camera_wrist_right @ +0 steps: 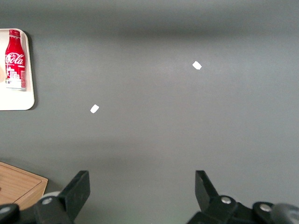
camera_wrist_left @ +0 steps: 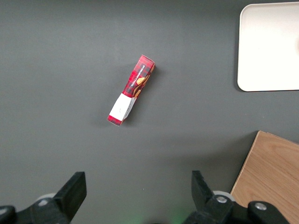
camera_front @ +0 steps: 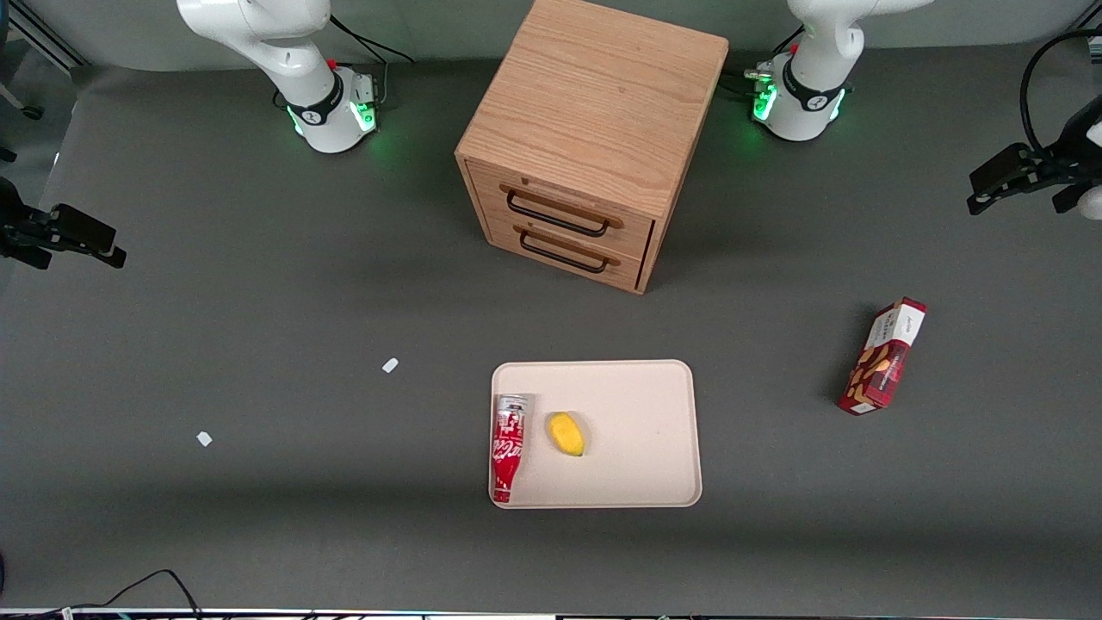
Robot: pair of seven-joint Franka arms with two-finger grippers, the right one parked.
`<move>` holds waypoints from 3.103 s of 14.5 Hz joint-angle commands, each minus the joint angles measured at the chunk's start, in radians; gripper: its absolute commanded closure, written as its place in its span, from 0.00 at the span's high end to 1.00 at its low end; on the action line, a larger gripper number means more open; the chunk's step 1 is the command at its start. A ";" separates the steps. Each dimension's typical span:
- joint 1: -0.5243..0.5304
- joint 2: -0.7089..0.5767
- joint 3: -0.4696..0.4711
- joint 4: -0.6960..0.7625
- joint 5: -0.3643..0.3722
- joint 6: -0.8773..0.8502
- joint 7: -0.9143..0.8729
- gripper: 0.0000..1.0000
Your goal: Place red cookie box on tray
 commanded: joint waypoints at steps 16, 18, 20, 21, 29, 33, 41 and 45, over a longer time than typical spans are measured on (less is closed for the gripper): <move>0.003 0.279 0.023 -0.186 0.136 0.421 0.316 1.00; 0.003 0.323 0.040 -0.226 0.133 0.514 0.332 1.00; 0.003 0.370 0.043 -0.263 0.129 0.592 0.355 1.00; 0.003 0.393 0.052 -0.286 0.128 0.642 0.364 1.00; 0.001 0.520 0.071 -0.344 0.077 0.813 0.447 1.00; 0.001 0.535 0.074 -0.369 0.076 0.849 0.447 0.79; 0.001 0.534 0.074 -0.361 0.076 0.824 0.439 0.00; -0.008 0.506 0.074 -0.279 0.034 0.691 0.438 0.00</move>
